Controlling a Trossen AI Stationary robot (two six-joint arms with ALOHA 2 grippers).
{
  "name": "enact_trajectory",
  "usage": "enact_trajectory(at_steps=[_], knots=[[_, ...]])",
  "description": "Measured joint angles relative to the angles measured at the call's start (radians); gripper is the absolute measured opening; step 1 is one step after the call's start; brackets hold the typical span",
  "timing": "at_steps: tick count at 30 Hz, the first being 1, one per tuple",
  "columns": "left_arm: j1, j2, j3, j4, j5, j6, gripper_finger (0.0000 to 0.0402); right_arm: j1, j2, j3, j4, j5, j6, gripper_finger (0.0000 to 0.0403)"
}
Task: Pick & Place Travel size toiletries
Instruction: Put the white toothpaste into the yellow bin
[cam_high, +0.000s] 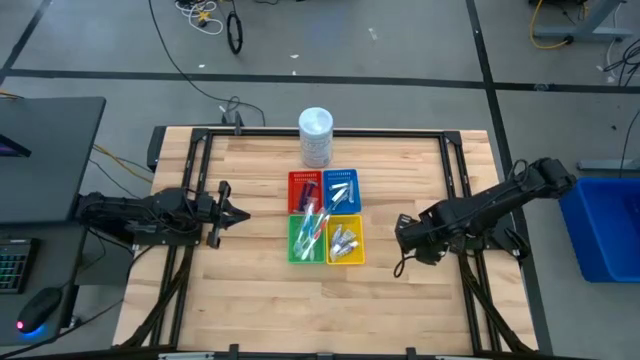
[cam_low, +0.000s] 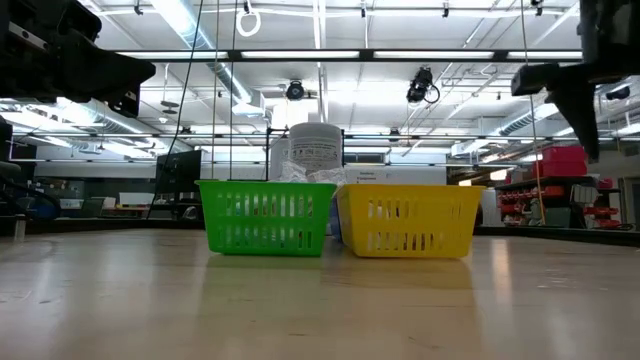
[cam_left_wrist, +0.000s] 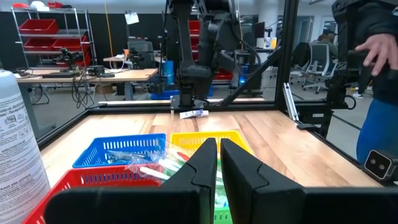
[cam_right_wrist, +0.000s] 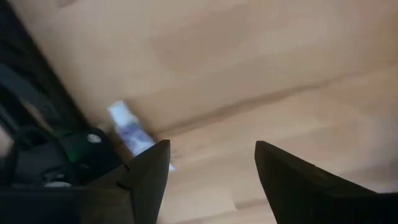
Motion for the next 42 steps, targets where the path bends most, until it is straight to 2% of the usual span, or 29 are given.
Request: enact_trajectory(at_steps=[7,22,28,42], knots=[[0.000,0.000,0.000,0.000,0.000,0.000,0.0027,0.034,-0.036,-0.090,0.036,-0.031,-0.015,0.0247],[0.000,0.000,0.000,0.000,0.000,0.000,0.0027,0.035,-0.167,-0.267,0.095,-0.047,-0.050,0.0222],[0.000,0.000,0.000,0.000,0.000,0.000,0.0027,0.020,-0.171,-0.302,0.134,-0.133,-0.110,0.0216],[0.000,0.000,0.000,0.000,0.000,0.000,0.0027,-0.028,-0.168,-0.370,0.214,-0.152,-0.094,0.0215]])
